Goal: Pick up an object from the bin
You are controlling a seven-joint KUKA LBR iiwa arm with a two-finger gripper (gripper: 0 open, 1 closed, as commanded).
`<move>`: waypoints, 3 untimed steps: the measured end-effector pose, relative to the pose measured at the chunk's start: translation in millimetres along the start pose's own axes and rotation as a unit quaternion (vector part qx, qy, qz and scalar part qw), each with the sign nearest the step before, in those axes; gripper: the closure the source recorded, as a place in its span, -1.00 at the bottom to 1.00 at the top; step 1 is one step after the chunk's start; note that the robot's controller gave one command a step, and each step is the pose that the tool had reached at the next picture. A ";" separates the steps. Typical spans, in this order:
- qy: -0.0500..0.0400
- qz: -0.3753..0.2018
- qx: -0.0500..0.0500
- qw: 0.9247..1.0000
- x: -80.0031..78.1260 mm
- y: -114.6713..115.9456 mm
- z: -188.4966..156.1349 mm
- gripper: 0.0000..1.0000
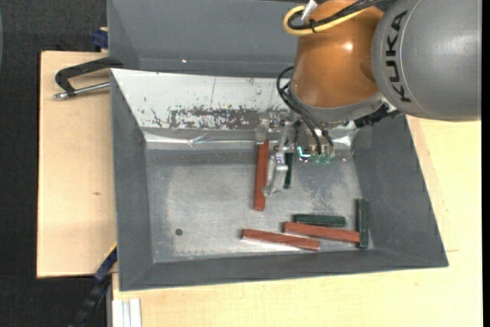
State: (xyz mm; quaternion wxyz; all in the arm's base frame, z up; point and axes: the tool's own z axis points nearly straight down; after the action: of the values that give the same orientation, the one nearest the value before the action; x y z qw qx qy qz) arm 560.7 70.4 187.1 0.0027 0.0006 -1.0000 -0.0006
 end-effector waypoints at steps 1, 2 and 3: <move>-0.004 0.000 0.000 1.000 -1.7 -0.3 -4.5 -1.00; -0.004 0.057 0.000 0.998 23.4 -31.8 80.3 1.00; -0.004 0.057 0.000 0.998 23.3 -31.8 80.3 -1.00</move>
Offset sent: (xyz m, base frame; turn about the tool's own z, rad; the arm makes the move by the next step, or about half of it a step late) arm -0.0246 -0.0324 -0.0809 0.1132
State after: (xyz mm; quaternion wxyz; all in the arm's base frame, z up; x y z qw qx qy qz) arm 536.9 38.7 106.9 -0.0011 -0.0560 -0.9984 -0.0008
